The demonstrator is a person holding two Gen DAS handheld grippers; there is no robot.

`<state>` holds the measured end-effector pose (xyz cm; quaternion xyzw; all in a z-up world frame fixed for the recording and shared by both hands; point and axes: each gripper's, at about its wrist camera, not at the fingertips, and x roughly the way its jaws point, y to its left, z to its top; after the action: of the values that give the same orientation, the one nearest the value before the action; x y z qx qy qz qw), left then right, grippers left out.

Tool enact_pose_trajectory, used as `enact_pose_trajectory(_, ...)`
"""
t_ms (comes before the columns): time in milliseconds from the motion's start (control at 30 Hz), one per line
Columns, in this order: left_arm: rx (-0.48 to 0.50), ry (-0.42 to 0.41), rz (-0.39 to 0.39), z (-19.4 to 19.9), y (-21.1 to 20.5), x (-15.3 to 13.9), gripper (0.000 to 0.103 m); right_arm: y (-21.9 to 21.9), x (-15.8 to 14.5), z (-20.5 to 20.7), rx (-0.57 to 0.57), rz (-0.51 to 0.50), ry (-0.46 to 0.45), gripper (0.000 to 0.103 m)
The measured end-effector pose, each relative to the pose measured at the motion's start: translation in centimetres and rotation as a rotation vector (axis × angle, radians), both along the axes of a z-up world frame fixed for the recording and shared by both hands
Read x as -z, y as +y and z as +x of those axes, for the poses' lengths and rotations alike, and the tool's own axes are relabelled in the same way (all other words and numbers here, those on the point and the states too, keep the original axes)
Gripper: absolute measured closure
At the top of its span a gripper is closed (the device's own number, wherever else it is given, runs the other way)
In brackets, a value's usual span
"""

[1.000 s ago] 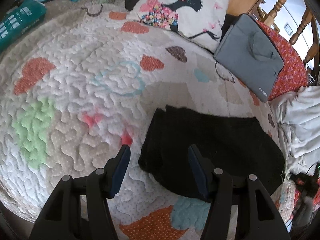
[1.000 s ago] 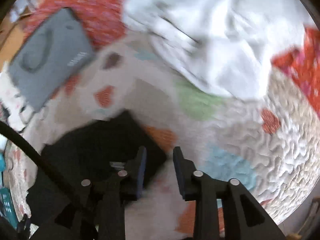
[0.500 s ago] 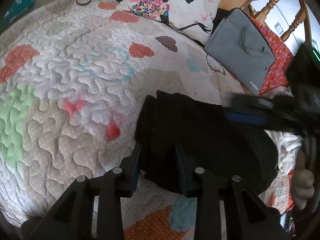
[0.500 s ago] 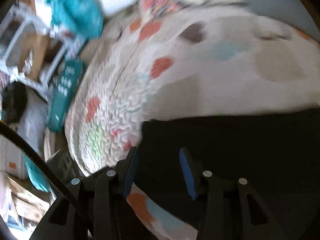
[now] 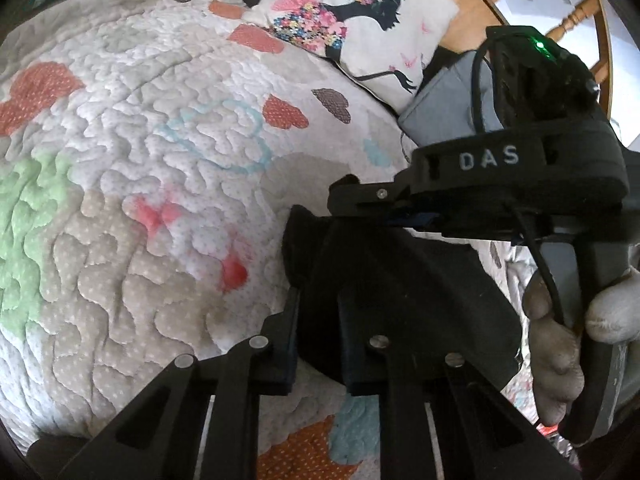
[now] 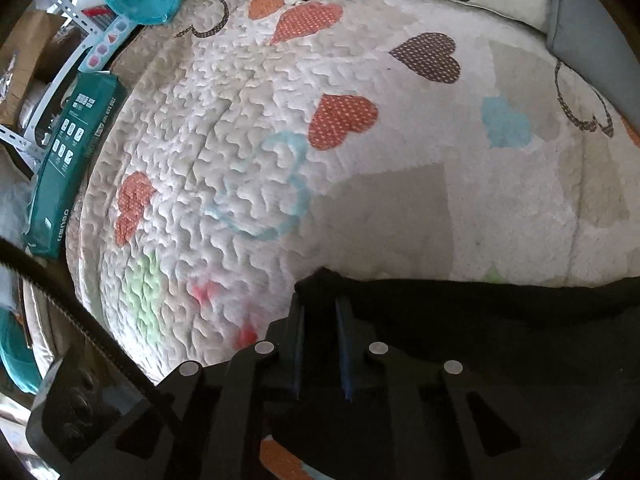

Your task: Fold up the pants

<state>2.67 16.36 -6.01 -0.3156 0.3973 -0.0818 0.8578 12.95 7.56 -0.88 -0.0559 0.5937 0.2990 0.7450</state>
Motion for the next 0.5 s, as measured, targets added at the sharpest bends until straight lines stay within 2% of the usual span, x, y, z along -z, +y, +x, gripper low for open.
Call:
enact_pose_trajectory(67, -0.005, 0.015, -0.005, 0.0, 0.2, 0.2, 0.087, 1.0, 0.9, 0.0, 0.005, -0.023, 0.027, 0.082)
enact_pose_trajectory(100, -0.006, 0.023, -0.006, -0.1, 0.2, 0.2, 0.087, 1.5, 1.2, 0.3, 0.006, -0.026, 0.048, 0.071)
enact_pose_trajectory(133, -0.007, 0.031, -0.005, -0.1, 0.3, 0.3, 0.087, 2.1, 1.8, 0.6, 0.0, -0.014, 0.081, 0.054)
enact_pose_trajectory(200, -0.017, 0.048, -0.006, -0.2, 0.4, 0.5, 0.087, 2.4, 2.0, 0.8, -0.002, 0.067, 0.122, 0.032)
enact_pose_trajectory(233, -0.024, 0.048, -0.01, -0.4, 0.5, 0.4, 0.086, 2.3, 1.9, 1.0, 0.006, 0.108, 0.141, 0.028)
enact_pose_trajectory(300, -0.036, 0.04, -0.015, -0.8, 0.9, 0.3, 0.086, 1.8, 1.4, 1.2, 0.024, 0.166, 0.152, 0.029)
enact_pose_trajectory(400, -0.072, 0.014, -0.042, -1.8, 1.8, -0.3, 0.086, 0.3, 0.0, 2.0, 0.04, 0.306, 0.152, 0.029)
enact_pose_trajectory(433, -0.087, 0.007, -0.051, -2.2, 2.3, -0.4, 0.086, -0.3, -0.4, 2.3, 0.065, 0.316, 0.145, 0.029)
enact_pose_trajectory(500, -0.096, 0.006, -0.066, -2.6, 2.8, -0.4, 0.083, -0.7, -0.9, 2.4, 0.091, 0.262, 0.117, 0.029)
